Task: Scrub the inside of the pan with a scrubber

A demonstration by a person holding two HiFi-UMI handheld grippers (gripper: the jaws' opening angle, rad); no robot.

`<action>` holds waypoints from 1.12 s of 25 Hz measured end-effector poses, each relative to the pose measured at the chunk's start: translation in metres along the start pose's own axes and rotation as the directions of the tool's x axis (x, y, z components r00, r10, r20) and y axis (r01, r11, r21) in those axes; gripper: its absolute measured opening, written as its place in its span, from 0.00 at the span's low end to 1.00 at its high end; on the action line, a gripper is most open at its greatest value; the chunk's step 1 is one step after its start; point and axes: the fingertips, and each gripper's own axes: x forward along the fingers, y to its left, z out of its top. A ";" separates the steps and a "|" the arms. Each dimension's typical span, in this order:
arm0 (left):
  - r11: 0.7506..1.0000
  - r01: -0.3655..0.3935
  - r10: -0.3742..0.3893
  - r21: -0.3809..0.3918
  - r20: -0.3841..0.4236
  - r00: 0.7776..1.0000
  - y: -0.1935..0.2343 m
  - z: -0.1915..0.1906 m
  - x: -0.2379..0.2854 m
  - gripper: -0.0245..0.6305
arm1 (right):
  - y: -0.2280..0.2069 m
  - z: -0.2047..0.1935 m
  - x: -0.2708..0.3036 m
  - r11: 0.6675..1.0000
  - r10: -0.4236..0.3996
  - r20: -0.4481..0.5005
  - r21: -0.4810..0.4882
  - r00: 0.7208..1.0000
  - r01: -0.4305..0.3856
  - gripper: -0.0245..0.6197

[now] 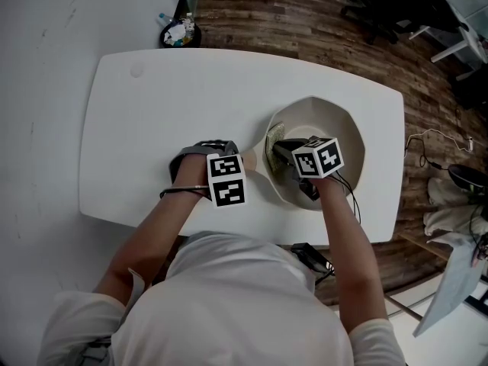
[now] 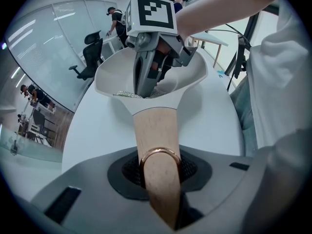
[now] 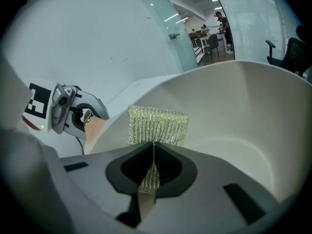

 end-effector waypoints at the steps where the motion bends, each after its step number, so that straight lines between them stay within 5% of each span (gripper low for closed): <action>1: 1.000 0.002 -0.002 0.007 0.000 1.000 0.000 0.000 0.000 0.21 | -0.002 0.002 0.000 1.000 -0.017 0.005 -0.017 1.000 0.017 0.08; 8: 0.999 0.011 -0.011 0.031 -0.003 1.000 -0.001 -0.001 0.000 0.22 | -0.022 0.022 -0.001 0.981 -0.163 0.090 -0.093 0.983 0.171 0.08; 19: 0.999 0.036 -0.037 0.033 0.023 0.999 -0.008 0.001 0.001 0.25 | -0.063 0.047 -0.013 0.929 -0.359 0.221 -0.014 0.907 0.371 0.08; 28: 0.998 0.052 -0.053 0.030 0.028 0.998 -0.010 0.002 0.002 0.25 | -0.112 0.050 -0.038 0.821 -0.555 0.219 -0.010 0.803 0.570 0.08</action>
